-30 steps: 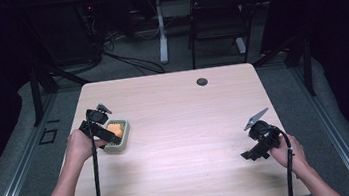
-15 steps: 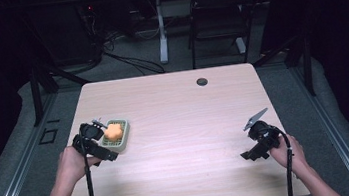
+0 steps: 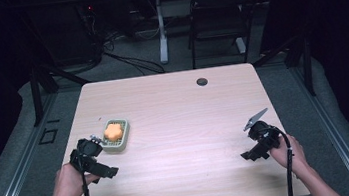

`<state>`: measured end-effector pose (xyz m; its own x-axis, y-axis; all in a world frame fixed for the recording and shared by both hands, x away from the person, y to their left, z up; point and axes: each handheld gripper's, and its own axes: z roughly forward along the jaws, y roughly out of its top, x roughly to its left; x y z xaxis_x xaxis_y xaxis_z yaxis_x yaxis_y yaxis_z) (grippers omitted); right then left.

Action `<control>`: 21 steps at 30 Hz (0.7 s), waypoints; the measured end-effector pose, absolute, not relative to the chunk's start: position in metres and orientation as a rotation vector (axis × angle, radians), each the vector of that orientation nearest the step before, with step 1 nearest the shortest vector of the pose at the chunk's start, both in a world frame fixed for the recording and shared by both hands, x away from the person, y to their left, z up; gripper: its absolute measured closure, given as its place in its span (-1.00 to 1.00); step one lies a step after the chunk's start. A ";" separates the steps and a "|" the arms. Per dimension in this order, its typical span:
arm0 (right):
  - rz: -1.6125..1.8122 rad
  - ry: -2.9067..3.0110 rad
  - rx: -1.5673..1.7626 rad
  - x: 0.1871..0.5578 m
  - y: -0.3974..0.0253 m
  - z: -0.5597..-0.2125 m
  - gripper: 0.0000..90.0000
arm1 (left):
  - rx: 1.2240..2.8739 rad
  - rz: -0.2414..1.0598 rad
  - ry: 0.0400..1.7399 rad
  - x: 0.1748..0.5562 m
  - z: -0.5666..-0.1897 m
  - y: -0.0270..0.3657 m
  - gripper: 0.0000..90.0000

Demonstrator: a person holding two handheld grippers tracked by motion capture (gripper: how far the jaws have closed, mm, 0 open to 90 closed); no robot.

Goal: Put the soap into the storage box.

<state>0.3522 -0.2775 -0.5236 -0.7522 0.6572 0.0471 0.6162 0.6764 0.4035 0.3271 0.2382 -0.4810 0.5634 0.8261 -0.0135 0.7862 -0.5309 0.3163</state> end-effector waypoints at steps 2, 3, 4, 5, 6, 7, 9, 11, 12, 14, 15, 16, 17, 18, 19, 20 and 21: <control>0.609 2.782 1.060 0.352 -0.277 -0.524 -0.66 | 2.514 0.175 1.325 0.321 -0.485 0.238 -1.00; 0.592 2.786 1.047 0.353 -0.278 -0.523 -0.66 | 2.516 0.177 1.324 0.318 -0.487 0.237 -1.00; 0.596 2.789 1.044 0.352 -0.278 -0.523 -0.66 | 2.523 0.181 1.323 0.315 -0.489 0.236 -1.00; 0.600 2.786 1.046 0.352 -0.277 -0.523 -0.66 | 2.528 0.179 1.328 0.312 -0.491 0.236 -1.00; 0.599 2.789 1.044 0.352 -0.277 -0.523 -0.66 | 2.531 0.182 1.325 0.310 -0.494 0.236 -1.00; 0.598 2.787 1.045 0.352 -0.277 -0.523 -0.66 | 2.530 0.173 1.329 0.307 -0.497 0.236 -1.00; 0.594 2.787 1.042 0.352 -0.277 -0.523 -0.66 | 2.541 0.159 1.329 0.303 -0.501 0.236 -1.00; 0.597 2.788 1.044 0.352 -0.277 -0.523 -0.66 | 2.557 0.144 1.332 0.301 -0.505 0.236 -1.00; 0.604 2.786 1.050 0.352 -0.276 -0.523 -0.66 | 2.549 0.145 1.335 0.298 -0.508 0.237 -1.00; 0.606 2.789 1.047 0.352 -0.276 -0.523 -0.66 | 2.552 0.135 1.329 0.296 -0.512 0.237 -1.00; 0.601 2.791 1.040 0.352 -0.276 -0.523 -0.66 | 2.554 0.132 1.329 0.295 -0.513 0.237 -1.00; 0.601 2.788 1.042 0.352 -0.276 -0.523 -0.66 | 2.546 0.145 1.336 0.294 -0.515 0.237 -1.00; 0.598 2.793 1.037 0.352 -0.275 -0.523 -0.66 | 2.545 0.152 1.342 0.294 -0.516 0.238 -1.00; 0.611 2.791 1.036 0.351 -0.275 -0.524 -0.66 | 2.541 0.164 1.341 0.294 -0.516 0.239 -1.00; 0.638 2.783 1.049 0.350 -0.274 -0.525 -0.66 | 2.540 0.177 1.338 0.294 -0.516 0.241 -1.00; 0.650 2.784 1.054 0.350 -0.273 -0.526 -0.66 | 2.534 0.188 1.334 0.294 -0.517 0.243 -1.00; 0.618 2.794 1.037 0.352 -0.274 -0.525 -0.66 | 2.523 0.193 1.331 0.293 -0.518 0.244 -1.00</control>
<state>0.3515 -0.2738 -0.5252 -0.7637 0.6437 0.0484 0.6041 0.6863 0.4051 0.2930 0.2444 -0.5183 0.5660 0.8243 -0.0130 0.7866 -0.5352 0.3077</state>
